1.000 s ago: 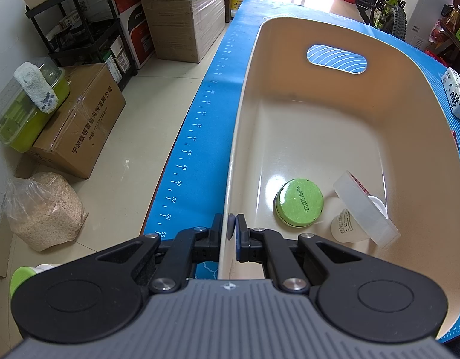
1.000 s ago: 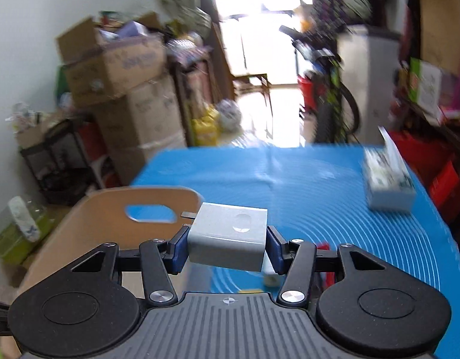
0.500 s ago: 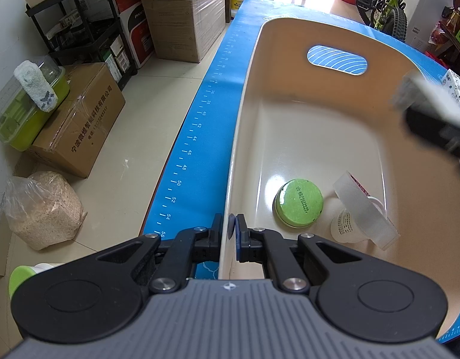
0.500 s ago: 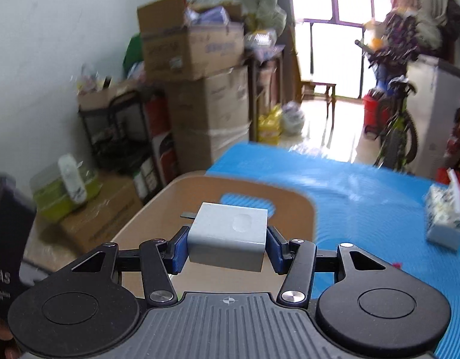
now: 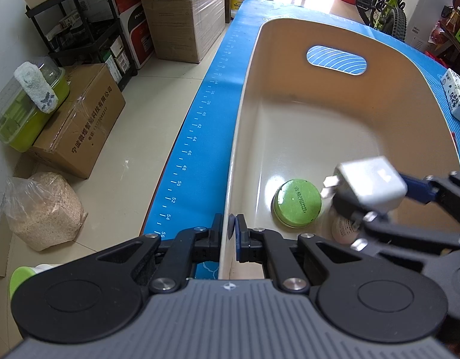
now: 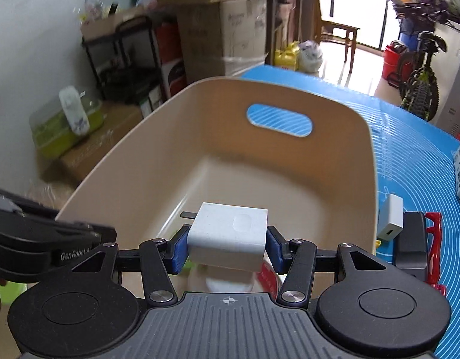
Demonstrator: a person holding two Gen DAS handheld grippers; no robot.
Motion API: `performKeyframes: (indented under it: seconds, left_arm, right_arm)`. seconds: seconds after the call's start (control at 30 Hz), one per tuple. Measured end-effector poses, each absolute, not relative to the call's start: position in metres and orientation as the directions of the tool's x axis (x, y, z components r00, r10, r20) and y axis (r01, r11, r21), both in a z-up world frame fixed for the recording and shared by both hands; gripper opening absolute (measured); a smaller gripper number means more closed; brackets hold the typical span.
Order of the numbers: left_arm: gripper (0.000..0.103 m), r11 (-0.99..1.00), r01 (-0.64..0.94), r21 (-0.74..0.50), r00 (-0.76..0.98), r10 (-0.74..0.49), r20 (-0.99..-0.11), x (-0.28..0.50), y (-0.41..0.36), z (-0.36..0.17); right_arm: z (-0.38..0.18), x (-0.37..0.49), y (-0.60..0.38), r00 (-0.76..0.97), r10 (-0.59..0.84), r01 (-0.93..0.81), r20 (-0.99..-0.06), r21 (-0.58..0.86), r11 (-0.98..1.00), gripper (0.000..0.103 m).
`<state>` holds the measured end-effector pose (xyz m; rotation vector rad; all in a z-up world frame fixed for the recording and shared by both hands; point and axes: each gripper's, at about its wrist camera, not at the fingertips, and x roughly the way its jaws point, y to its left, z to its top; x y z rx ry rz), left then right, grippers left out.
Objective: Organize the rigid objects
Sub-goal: 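Carry the white charger into the basket and open the right gripper, then move the right gripper to the yellow tool with red cap and grasp it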
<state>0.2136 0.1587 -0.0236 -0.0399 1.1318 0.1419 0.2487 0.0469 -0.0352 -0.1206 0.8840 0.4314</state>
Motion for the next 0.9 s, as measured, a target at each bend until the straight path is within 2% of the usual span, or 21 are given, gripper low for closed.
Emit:
performKeyframes:
  seconds: [0.2, 0.37, 0.63, 0.9]
  left_arm:
    - [0.009, 0.990, -0.133, 0.040, 0.418, 0.093, -0.904, 0.214, 0.158, -0.024]
    - [0.009, 0.990, -0.134, 0.040, 0.417, 0.093, -0.904, 0.214, 0.158, -0.024]
    - [0.009, 0.990, -0.133, 0.040, 0.417, 0.093, -0.904, 0.213, 0.158, -0.024]
    - [0.009, 0.990, -0.133, 0.040, 0.417, 0.093, -0.904, 0.213, 0.159, -0.024]
  right_arm:
    - [-0.045, 0.256, 0.060, 0.460, 0.288, -0.455, -0.840, 0.055, 0.889, 0.058]
    - [-0.045, 0.262, 0.058, 0.433, 0.287, -0.439, -0.855, 0.078, 0.895, 0.059]
    - [-0.030, 0.260, 0.036, 0.498, 0.330, -0.412, -0.802, 0.115, 0.904, 0.062]
    - [0.020, 0.248, -0.005, 0.678, 0.317, -0.373, -0.663, 0.060, 0.926, 0.064]
